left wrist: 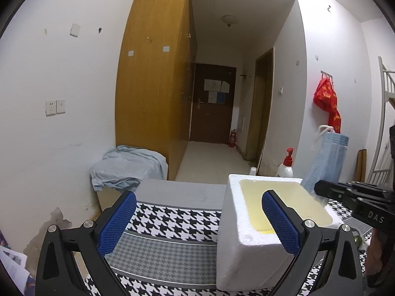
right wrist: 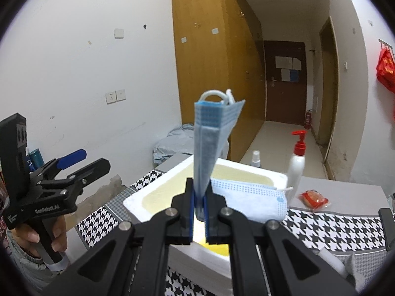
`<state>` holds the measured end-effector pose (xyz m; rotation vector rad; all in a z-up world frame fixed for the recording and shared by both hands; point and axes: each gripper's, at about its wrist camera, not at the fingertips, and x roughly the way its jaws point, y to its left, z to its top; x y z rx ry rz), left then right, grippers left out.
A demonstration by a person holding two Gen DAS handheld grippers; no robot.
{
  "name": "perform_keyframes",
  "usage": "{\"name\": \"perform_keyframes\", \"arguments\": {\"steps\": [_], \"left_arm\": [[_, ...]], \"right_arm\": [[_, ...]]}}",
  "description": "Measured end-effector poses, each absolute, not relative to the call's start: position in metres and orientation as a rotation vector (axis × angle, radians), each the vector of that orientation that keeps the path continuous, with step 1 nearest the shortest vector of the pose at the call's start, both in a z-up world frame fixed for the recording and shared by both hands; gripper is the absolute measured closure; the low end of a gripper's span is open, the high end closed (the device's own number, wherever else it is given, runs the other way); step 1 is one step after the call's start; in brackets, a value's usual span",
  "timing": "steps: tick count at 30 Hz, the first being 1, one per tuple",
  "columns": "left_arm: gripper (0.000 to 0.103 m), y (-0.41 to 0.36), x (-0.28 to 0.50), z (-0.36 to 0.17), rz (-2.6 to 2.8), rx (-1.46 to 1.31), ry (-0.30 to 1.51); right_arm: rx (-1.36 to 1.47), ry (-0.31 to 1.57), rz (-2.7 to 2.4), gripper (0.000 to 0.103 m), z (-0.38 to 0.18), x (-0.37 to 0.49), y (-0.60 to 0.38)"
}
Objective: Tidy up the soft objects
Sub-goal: 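Lower the blue mask into the box and open the right tool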
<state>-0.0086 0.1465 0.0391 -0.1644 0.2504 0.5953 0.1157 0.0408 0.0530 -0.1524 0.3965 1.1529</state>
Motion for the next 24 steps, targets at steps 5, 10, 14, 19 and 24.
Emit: {"name": "perform_keyframes", "arguments": {"steps": [5, 10, 14, 19, 24], "left_arm": [[0.001, 0.150, -0.017, 0.037, 0.593, -0.166, 0.243], [0.001, 0.156, -0.024, 0.035, 0.596, -0.184, 0.234], [0.001, 0.154, -0.028, 0.034, 0.593, -0.194, 0.229], [0.001, 0.154, -0.027, 0.033, 0.592, -0.190, 0.236], [0.001, 0.154, -0.023, 0.033, 0.589, -0.193, 0.242]], "right_arm": [[-0.150, 0.443, 1.162, 0.094, 0.049, 0.116, 0.055], [-0.166, 0.465, 1.156, 0.094, 0.048, 0.116, 0.066], [-0.177, 0.479, 1.147, 0.094, 0.044, 0.118, 0.070], [-0.196, 0.493, 1.138, 0.079, 0.041, 0.119, 0.076], [-0.171, 0.476, 1.150, 0.032, 0.042, 0.117, 0.069]]}}
